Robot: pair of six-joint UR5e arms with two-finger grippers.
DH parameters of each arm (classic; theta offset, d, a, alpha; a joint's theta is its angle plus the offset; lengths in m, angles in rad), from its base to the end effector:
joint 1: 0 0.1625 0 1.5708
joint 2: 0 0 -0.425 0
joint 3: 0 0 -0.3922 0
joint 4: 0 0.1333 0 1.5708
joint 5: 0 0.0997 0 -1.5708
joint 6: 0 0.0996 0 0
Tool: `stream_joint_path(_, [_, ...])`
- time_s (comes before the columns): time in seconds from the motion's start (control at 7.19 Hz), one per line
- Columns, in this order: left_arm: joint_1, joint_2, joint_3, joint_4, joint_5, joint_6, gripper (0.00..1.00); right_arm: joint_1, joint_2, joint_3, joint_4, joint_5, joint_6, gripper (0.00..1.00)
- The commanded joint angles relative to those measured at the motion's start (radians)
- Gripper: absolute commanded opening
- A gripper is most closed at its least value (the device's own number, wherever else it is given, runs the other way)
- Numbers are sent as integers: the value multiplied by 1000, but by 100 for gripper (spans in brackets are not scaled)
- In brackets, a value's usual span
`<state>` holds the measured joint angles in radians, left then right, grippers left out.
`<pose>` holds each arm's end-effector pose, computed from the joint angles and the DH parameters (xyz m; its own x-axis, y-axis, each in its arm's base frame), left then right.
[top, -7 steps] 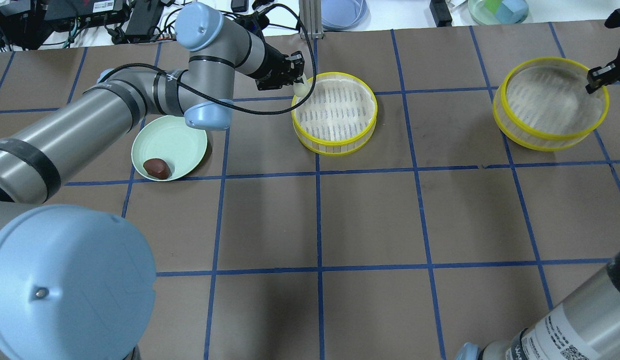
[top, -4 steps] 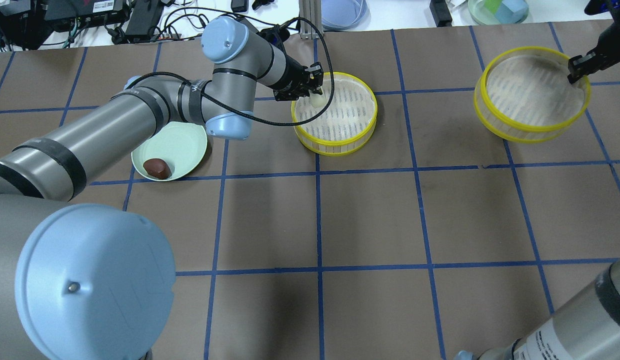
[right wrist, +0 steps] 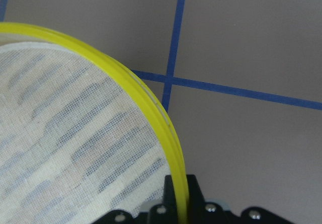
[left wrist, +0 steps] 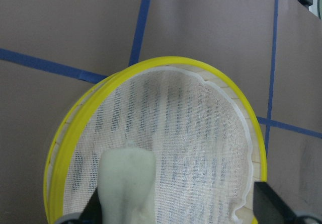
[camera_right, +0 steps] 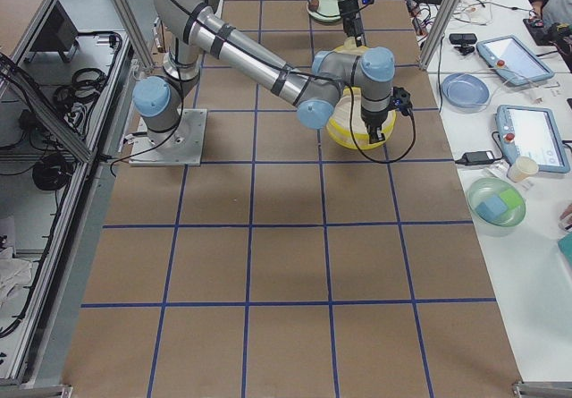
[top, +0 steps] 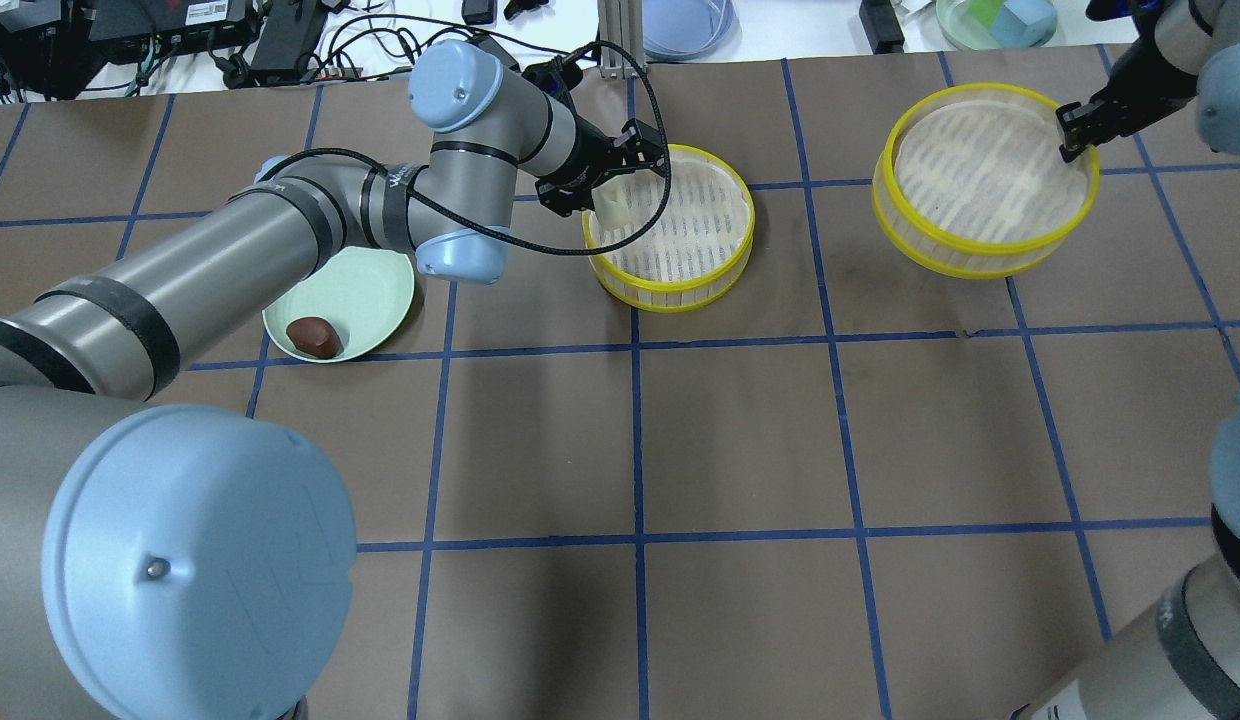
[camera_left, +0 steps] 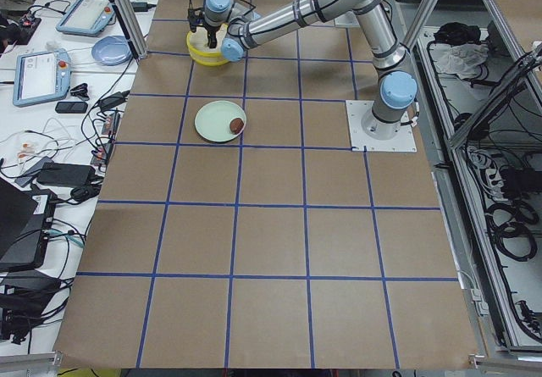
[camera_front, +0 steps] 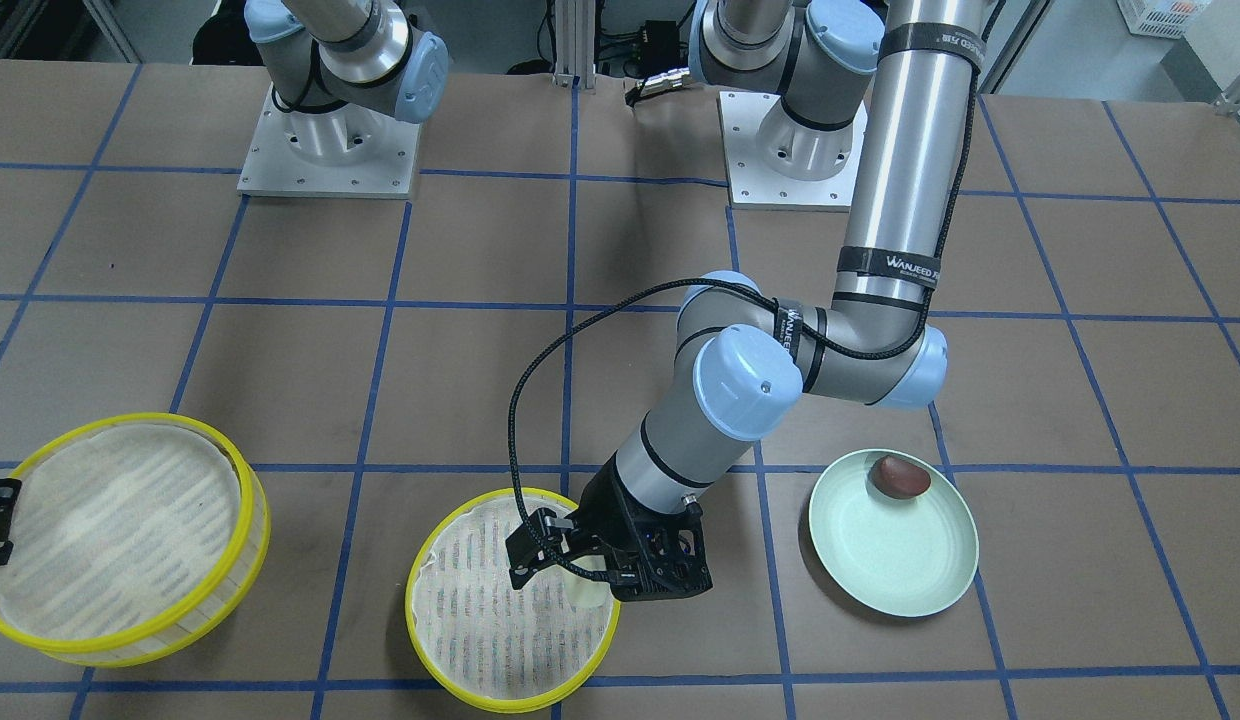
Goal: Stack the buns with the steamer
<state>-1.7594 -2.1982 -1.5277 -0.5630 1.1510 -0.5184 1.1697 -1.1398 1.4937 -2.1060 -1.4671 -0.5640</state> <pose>-0.3030 -0.6598 0.2483 -0.8365 -0.1521 0.5264 -0.2804 0.9442 -0.1728 -0.1260 -0.6650 0.3332 -0.9853 -0.1704 0.0103 -0.1688 0.9637 -0.2068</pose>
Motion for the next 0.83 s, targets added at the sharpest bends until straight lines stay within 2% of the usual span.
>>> stream_joint_path(0.0, [-5,-1,-2,2,-2,-11,100,13,0,2,1,8,26,0])
stream_joint_path(0.42, [-14,38,15,-3,6,-35,100,19,-14,3,6,10,56,0])
stream_joint_path(0.56, [15,70,26,-43,13,-11,100,51,-24,3,9,8,125,0])
stream_joint_path(0.7, [85,118,27,-157,19,106,100,77,-38,3,11,10,169,0])
